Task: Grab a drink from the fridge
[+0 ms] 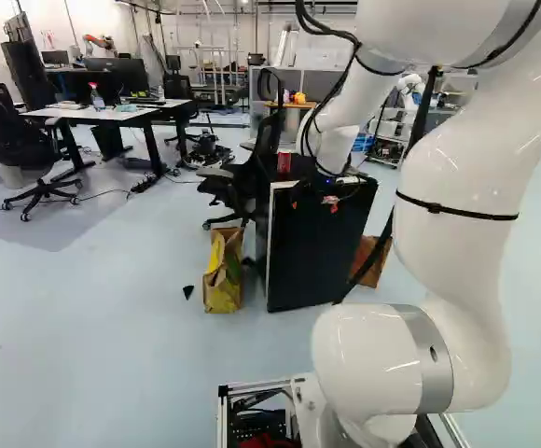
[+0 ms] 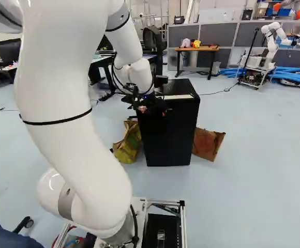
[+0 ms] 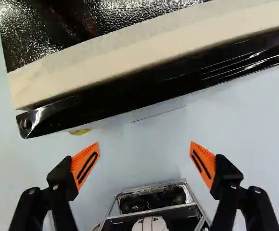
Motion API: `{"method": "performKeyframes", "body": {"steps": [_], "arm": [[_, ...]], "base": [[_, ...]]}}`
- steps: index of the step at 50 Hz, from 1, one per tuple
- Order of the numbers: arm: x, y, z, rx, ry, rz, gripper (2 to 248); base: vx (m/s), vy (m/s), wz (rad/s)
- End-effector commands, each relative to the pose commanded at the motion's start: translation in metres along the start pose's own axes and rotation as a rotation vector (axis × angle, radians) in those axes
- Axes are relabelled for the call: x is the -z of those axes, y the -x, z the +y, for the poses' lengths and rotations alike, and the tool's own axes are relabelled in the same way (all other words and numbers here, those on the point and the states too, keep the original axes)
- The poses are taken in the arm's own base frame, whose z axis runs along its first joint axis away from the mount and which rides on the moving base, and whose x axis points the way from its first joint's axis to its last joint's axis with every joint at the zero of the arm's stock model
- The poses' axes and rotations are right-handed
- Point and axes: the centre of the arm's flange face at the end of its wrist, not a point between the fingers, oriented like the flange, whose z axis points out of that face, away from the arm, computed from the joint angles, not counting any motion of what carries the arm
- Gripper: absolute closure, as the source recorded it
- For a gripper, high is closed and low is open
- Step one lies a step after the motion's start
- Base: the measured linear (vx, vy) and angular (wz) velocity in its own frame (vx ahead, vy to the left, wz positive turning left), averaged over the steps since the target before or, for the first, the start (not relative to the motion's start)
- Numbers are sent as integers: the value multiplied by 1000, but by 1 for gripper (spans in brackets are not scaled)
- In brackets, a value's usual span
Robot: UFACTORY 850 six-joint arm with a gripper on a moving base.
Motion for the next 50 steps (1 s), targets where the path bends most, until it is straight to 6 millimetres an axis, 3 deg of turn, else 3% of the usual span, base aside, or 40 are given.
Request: {"method": "performKeyframes", "body": {"steps": [34,50], "arm": [[33,32,-7,20,-12,328,3],[41,26,-14,33,-24,494,3]], "base": [[0,0,0],[0,0,0]]}}
